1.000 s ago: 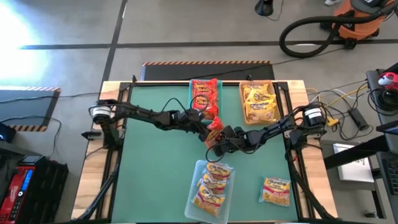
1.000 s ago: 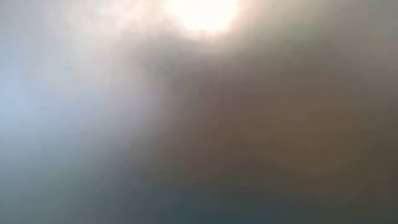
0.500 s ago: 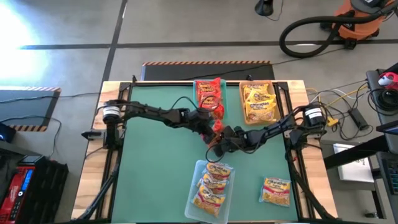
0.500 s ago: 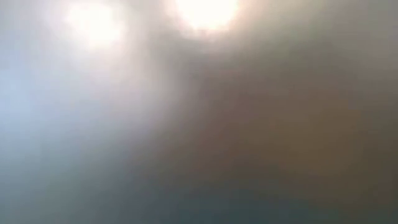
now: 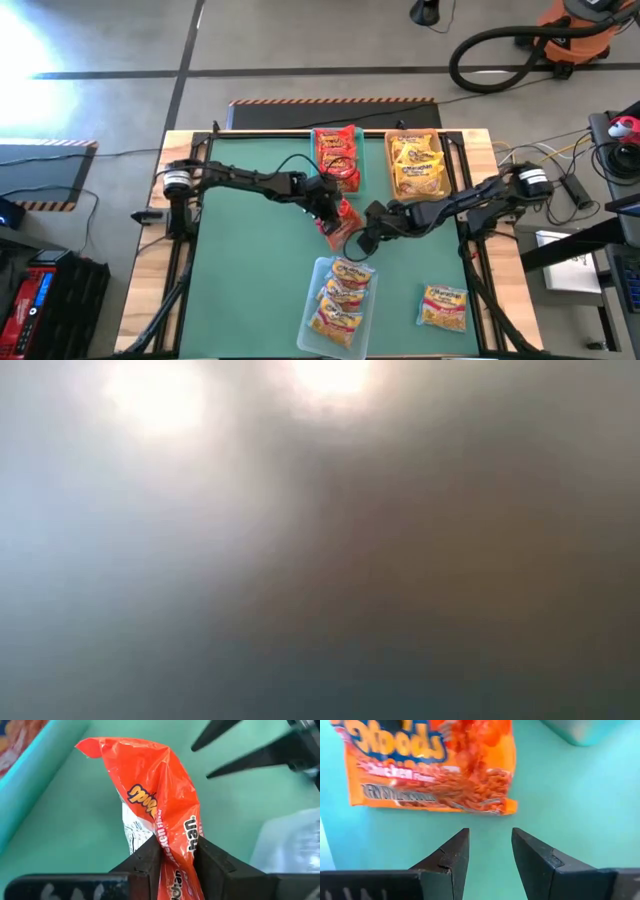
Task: Sort Maruchan noodles
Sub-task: Put the red noodle pack into the green bin
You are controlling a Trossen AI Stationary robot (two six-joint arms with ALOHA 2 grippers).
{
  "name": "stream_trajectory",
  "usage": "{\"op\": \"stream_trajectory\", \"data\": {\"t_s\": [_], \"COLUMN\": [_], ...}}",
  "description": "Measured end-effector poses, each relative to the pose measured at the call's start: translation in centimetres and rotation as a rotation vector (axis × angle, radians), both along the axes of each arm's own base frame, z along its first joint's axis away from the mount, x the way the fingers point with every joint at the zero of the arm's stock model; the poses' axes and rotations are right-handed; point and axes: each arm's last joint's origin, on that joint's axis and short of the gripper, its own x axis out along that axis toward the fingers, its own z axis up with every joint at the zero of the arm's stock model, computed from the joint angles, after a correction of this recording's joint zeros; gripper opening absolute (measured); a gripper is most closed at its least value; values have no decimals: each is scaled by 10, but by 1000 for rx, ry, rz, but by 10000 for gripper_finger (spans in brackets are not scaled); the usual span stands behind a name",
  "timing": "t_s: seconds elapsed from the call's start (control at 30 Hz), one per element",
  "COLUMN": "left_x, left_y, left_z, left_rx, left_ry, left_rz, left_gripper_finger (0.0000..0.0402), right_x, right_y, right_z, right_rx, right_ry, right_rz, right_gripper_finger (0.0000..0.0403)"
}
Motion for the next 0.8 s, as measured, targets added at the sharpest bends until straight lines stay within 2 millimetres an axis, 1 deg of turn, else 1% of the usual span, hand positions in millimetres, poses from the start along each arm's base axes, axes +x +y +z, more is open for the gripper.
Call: {"op": "stream_trajectory", "data": {"t_s": [0.1, 0.23, 0.33, 0.43, 0.67, 0.8], "left_x": [1, 4, 9, 12, 8, 1], "left_y": [1, 9, 20, 35, 79, 97], "left_z": [14, 40, 59, 77, 101, 99], "left_rx": [5, 53, 114, 197, 378, 441], "left_ry": [-26, -63, -102, -132, -150, -112], "left_rz": [-16, -42, -73, -75, -63, -53], "left_gripper_finger": [76, 76, 76, 76, 76, 76], "right_x": [-8, -16, -19, -22, -28, -31], "right_y": [-1, -2, -3, -3, 1, 5], "right_z": [7, 7, 4, -1, -13, -16], "right_rx": [-5, -7, -10, -1, 23, 31], "right_ry": [18, 29, 37, 50, 81, 82], "right_rz": [1, -2, -5, -25, -64, -66], "right_gripper_finger": [139, 139, 139, 139, 139, 139]}}
